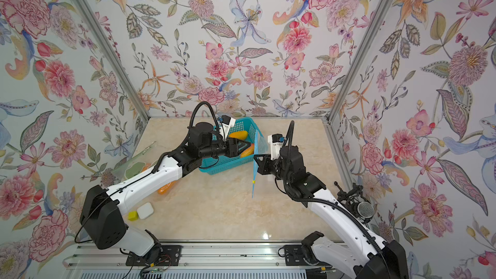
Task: Place the mango in a zip-top bag and seal the zipper
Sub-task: Pick up the zipper food storage bag at the center of the board, then open the zipper of the food storage bag.
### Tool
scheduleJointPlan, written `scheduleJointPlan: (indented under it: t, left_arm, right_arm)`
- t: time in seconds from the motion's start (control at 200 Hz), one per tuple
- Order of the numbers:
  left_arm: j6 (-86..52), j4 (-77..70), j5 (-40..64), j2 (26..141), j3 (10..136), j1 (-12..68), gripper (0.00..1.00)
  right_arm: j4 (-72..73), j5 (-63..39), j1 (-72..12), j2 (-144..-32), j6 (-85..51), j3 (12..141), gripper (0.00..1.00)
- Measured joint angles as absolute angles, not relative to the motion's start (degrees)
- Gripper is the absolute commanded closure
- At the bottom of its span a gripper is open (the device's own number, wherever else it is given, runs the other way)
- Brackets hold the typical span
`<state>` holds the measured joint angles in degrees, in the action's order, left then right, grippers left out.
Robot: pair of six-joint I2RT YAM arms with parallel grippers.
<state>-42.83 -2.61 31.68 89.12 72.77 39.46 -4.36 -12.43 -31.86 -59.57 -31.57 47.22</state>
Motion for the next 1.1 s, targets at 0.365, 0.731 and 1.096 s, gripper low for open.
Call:
scheduleJointPlan:
  t: [0.365, 0.731, 1.096]
  left_arm:
    - [-42.3, -1.8, 34.4, 94.8, 75.2, 40.3, 0.62]
    - [-42.2, -0.3, 37.4, 96.0, 77.9, 40.5, 0.65]
    - [-41.3, 2.5, 38.2, 96.3, 78.0, 40.7, 0.67]
  right_arm:
    - [-4.3, -12.4, -32.2, -59.7, -31.6, 47.2, 1.0]
    - [-4.2, -11.9, -32.6, -60.5, -31.6, 47.2, 1.0]
    - [-4.1, -11.2, -33.0, -62.3, -31.5, 47.2, 1.0]
